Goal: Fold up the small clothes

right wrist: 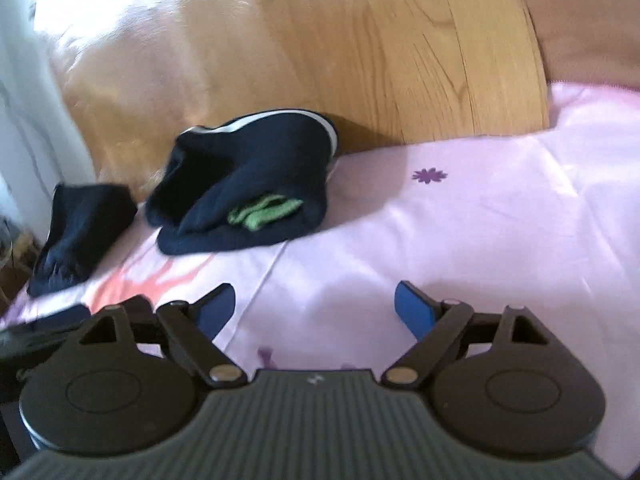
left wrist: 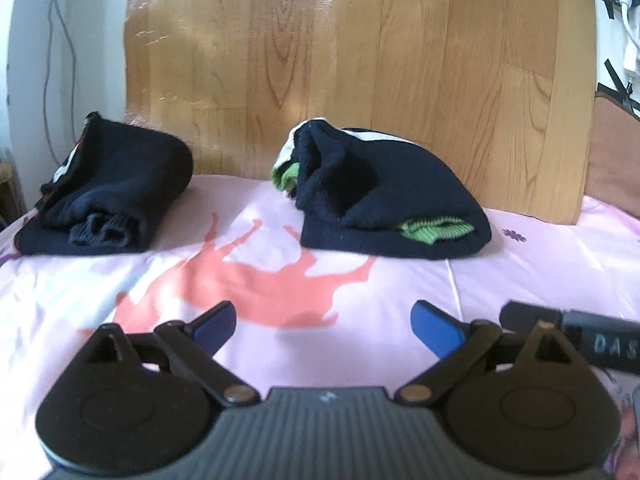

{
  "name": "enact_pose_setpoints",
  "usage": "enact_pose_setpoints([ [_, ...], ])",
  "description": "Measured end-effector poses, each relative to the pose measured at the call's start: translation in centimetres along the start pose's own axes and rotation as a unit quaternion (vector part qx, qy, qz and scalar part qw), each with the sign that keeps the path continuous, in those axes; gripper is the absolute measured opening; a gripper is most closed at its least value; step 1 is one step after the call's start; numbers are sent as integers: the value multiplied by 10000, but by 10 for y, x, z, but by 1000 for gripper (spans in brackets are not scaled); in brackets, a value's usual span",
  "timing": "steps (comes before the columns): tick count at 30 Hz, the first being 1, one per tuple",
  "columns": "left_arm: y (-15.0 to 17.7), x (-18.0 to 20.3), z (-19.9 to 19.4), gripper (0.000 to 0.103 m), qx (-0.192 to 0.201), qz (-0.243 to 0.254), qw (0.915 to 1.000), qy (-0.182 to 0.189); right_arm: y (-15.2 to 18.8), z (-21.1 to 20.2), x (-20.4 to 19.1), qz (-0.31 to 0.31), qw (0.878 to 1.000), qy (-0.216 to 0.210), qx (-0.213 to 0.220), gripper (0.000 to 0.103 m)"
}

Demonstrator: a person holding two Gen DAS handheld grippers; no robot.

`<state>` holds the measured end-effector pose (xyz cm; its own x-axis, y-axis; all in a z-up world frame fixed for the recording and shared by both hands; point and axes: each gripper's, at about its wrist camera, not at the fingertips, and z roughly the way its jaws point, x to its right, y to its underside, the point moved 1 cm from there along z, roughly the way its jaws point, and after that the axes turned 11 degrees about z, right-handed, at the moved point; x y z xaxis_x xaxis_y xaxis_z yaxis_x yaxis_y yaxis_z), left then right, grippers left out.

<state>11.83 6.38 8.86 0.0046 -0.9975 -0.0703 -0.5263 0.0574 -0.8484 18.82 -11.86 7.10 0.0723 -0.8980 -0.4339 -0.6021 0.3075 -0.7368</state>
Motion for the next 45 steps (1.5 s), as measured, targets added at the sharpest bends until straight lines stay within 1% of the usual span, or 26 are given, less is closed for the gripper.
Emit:
enact_pose_setpoints([
  [2, 5, 0, -4, 99, -83, -69, 9999, 13, 9, -10, 2, 17, 10000, -2, -13, 89],
  [5, 9, 0, -9, 99, -62, -54, 9999, -86, 17, -24, 6, 68, 10000, 27, 33, 89],
  [7, 11, 2, -12, 99, -39, 25, 9999, -126, 21, -32, 8, 89, 9999, 41, 58, 89],
  [10, 12, 8, -17, 100, 93, 172, 9995, -263, 26, -40, 9, 63, 9999, 94, 89, 89],
  [13, 11, 12, -18, 101, 124, 330, 9989, -296, 29, -45, 8, 25, 9999, 123, 117, 89],
  [17, 10, 15, -18, 101, 119, 391, 9989, -249, 29, -44, 9, 73, 9997, 190, 153, 89],
  [23, 10, 14, -18, 103, 149, 372, 9992, -71, 29, -45, 11, 123, 9993, 278, 211, 89],
  [26, 10, 13, -17, 103, 161, 365, 9992, 79, 29, -46, 13, 214, 9990, 299, 244, 89],
  [31, 10, 8, -18, 103, 167, 189, 9994, 222, 29, -46, 12, 220, 9986, 397, 279, 89],
  [34, 12, 2, -19, 103, 142, -83, 9994, 295, 30, -45, 10, 180, 9983, 493, 256, 89],
  [38, 16, -6, -26, 103, 412, -374, 9983, 163, 31, -43, 7, 111, 9973, 673, 290, 89],
  [42, 14, -8, -25, 103, 407, -411, 9980, 245, 29, -40, 8, 201, 9955, 860, 352, 89],
  [45, 14, -6, -26, 103, 451, -438, 9979, 137, 30, -37, 4, 46, 9944, 1006, 312, 89],
])
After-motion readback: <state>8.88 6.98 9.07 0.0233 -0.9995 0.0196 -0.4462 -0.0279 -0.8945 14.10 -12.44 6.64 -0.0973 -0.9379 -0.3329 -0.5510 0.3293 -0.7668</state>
